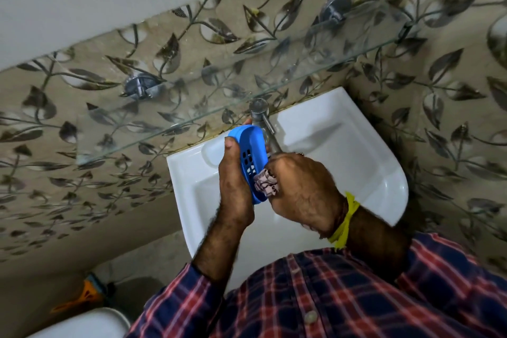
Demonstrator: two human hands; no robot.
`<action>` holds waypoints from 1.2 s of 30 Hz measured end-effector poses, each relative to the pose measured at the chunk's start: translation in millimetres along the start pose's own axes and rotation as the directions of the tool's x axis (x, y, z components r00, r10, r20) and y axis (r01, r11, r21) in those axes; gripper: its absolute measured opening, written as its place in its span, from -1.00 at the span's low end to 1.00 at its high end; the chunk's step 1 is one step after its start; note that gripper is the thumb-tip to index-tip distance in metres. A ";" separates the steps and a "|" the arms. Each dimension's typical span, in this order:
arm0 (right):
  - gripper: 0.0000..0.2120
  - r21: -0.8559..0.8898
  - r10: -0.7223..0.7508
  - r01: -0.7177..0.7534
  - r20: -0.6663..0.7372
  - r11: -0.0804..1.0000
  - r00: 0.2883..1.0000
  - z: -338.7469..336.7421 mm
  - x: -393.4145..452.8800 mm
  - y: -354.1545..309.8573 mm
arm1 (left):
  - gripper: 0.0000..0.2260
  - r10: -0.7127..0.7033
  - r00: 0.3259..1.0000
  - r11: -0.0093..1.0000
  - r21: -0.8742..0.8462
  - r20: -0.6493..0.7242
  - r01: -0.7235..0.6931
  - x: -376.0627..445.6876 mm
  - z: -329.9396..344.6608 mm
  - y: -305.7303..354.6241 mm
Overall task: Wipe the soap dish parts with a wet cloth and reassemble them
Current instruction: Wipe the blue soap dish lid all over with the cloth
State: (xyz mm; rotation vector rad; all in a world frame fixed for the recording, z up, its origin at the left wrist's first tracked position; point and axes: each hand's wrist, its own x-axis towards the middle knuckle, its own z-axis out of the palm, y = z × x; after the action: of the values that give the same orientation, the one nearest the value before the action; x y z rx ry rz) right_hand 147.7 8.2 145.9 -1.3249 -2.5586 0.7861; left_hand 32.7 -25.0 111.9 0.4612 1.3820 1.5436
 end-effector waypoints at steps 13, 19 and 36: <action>-0.80 0.018 -0.308 0.331 -0.321 0.943 0.896 0.4 17.3 8.5 | -0.40 -0.053 0.996 0.993 -0.099 0.064 0.060 -7.5 1.6 4.5; -0.75 0.019 -0.193 0.217 -0.386 0.976 0.902 -7.2 24.9 5.4 | -0.41 -0.085 0.990 0.991 -0.096 0.112 0.096 -12.0 4.3 0.7; -0.82 0.609 0.036 0.161 -0.297 0.777 0.954 -3.0 14.2 45.8 | -0.40 -0.102 0.990 0.994 -0.020 0.102 0.104 -4.7 -19.2 -3.6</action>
State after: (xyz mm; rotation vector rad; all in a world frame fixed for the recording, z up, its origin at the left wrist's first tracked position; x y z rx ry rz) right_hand 173.1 42.2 123.4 -1.0240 -1.8390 1.1901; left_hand 21.0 -39.7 104.7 0.4390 1.2877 1.4336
